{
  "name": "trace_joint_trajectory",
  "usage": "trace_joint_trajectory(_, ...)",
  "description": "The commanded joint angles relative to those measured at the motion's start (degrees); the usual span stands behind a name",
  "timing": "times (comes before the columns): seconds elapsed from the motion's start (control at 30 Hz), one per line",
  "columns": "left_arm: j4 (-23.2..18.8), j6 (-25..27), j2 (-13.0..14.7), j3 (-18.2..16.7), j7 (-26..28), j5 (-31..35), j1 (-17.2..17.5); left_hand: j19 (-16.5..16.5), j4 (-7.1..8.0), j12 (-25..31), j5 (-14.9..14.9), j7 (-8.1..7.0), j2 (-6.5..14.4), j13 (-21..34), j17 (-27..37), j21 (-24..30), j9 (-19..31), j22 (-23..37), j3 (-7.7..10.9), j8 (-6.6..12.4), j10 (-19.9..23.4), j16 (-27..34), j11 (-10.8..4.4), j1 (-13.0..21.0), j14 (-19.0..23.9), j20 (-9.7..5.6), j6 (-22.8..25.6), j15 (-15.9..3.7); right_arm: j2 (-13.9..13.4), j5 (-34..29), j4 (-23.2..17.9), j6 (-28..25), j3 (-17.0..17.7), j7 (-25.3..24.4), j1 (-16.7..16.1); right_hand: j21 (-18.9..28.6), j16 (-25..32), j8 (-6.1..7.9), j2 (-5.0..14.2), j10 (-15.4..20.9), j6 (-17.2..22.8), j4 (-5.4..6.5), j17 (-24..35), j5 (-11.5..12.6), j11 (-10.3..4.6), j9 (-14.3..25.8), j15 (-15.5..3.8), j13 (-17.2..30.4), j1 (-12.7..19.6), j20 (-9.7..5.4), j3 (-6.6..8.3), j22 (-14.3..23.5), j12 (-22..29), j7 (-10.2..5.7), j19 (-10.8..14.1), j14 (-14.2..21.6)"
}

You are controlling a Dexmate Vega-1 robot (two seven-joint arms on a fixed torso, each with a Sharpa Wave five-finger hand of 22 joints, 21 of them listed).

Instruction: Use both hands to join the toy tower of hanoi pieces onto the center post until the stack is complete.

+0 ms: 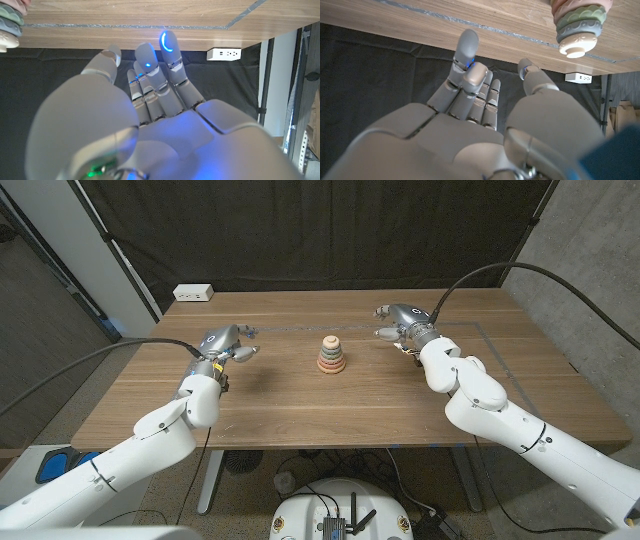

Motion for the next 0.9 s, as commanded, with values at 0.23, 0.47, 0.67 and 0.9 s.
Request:
trace_joint_trajectory(0.23,-1.3,1.1,-0.2,0.4,-0.9,0.5,-0.2,0.1,-0.12,0.0,-0.1,-0.22,-0.5,0.1,-0.2,0.3,0.3,0.2,-0.08,-0.01,-0.3,-0.2,-0.20,0.4,0.1,-6.29,-0.1,-0.09,-3.0,3.9,0.3,-0.3,2.2,-7.0,-3.7,0.3,0.6,0.22,0.73,0.9,0.5,-0.10,0.3,0.3,-0.36,0.1,-1.03,-0.1,0.6,-2.95,0.45,0.2,0.4,-0.16,0.8,0.9)
trace_joint_trajectory(0.47,-0.2,1.1,-1.9,2.4,-0.6,1.7,-2.3,0.3,-0.17,0.0,0.0,-0.20,-0.5,0.1,0.0,0.4,0.2,0.2,-0.14,-0.02,-0.4,0.2,-0.24,0.6,0.6,-6.28,-0.1,-0.08,-4.5,6.7,1.5,2.9,4.4,-10.9,-5.7,0.4,0.8,0.30,0.87,1.2,0.8,-0.20,0.3,0.4,-0.46,0.0,-1.03,-0.2,0.8,-2.95,0.59,0.2,0.4,-0.16,1.0,1.1)
trace_joint_trajectory(0.67,-1.2,5.7,-3.6,4.8,0.6,5.4,-3.6,0.4,0.00,-0.1,-0.1,-0.31,-0.6,0.0,0.2,0.5,0.2,0.2,-0.31,-0.05,-0.4,0.5,-0.22,0.4,0.8,-6.18,-0.3,-0.08,-6.5,10.6,3.9,8.2,6.4,-12.3,-6.5,0.3,1.0,0.43,1.01,1.2,1.3,-0.27,0.3,0.5,-0.40,0.0,-1.02,-0.3,1.0,-2.96,0.71,0.1,0.3,-0.14,0.9,1.2)
trace_joint_trajectory(0.9,-0.7,6.1,-4.9,5.8,0.4,5.7,-4.7,0.4,0.12,-0.2,-0.1,-0.29,-0.9,-0.1,0.4,0.4,0.2,0.2,-0.52,-0.07,-0.7,0.5,-0.39,0.1,0.7,-6.19,-0.4,-0.07,-6.4,10.7,5.8,8.3,6.0,-13.6,-6.3,0.4,1.2,0.96,1.12,1.0,2.9,-0.33,0.3,0.6,-0.24,-0.1,-1.01,-0.4,1.3,-2.95,0.83,0.2,0.2,-0.06,1.1,1.4)
